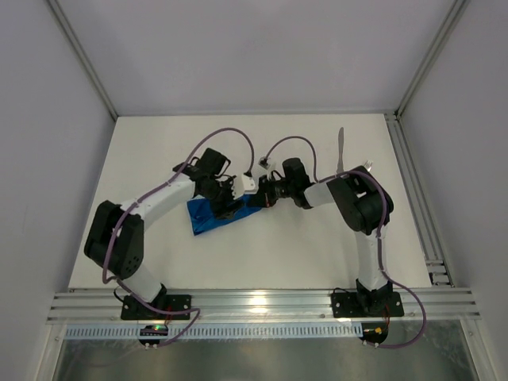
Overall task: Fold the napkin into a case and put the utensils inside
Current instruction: Fold the 2/3-rectangle-folded napkin at the center of the board.
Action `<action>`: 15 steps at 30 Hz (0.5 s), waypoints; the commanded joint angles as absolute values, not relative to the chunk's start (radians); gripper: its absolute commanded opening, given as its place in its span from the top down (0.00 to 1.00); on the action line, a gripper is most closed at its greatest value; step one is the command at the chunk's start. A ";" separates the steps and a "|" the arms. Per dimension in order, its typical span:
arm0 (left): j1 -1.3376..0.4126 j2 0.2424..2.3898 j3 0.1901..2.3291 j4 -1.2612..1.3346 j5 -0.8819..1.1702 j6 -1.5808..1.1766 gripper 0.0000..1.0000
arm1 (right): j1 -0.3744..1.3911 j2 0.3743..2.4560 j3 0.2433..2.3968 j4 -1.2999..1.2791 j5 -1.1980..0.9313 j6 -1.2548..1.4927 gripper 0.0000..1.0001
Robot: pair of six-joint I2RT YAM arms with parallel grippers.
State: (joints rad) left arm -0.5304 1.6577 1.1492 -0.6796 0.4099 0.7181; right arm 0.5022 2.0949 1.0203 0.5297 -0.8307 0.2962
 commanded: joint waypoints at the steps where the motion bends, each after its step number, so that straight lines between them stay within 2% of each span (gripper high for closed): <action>1: -0.457 1.551 1.204 -0.738 0.544 0.660 0.42 | 0.503 2.102 1.042 0.588 -0.836 0.305 0.96; 3: -0.367 1.539 1.210 -0.726 0.551 0.562 0.44 | 0.505 2.102 1.042 0.589 -0.839 0.308 0.96; 6: -0.266 1.540 1.192 -0.658 0.384 0.411 0.54 | 0.505 2.106 1.039 0.592 -0.842 0.313 0.96; 7: -0.255 1.554 1.183 -0.625 0.264 0.393 0.54 | 0.506 2.106 1.039 0.592 -0.842 0.314 0.96; 15: -0.276 1.649 1.106 -0.572 0.094 0.428 0.47 | 0.505 2.095 1.035 0.598 -0.841 0.324 0.96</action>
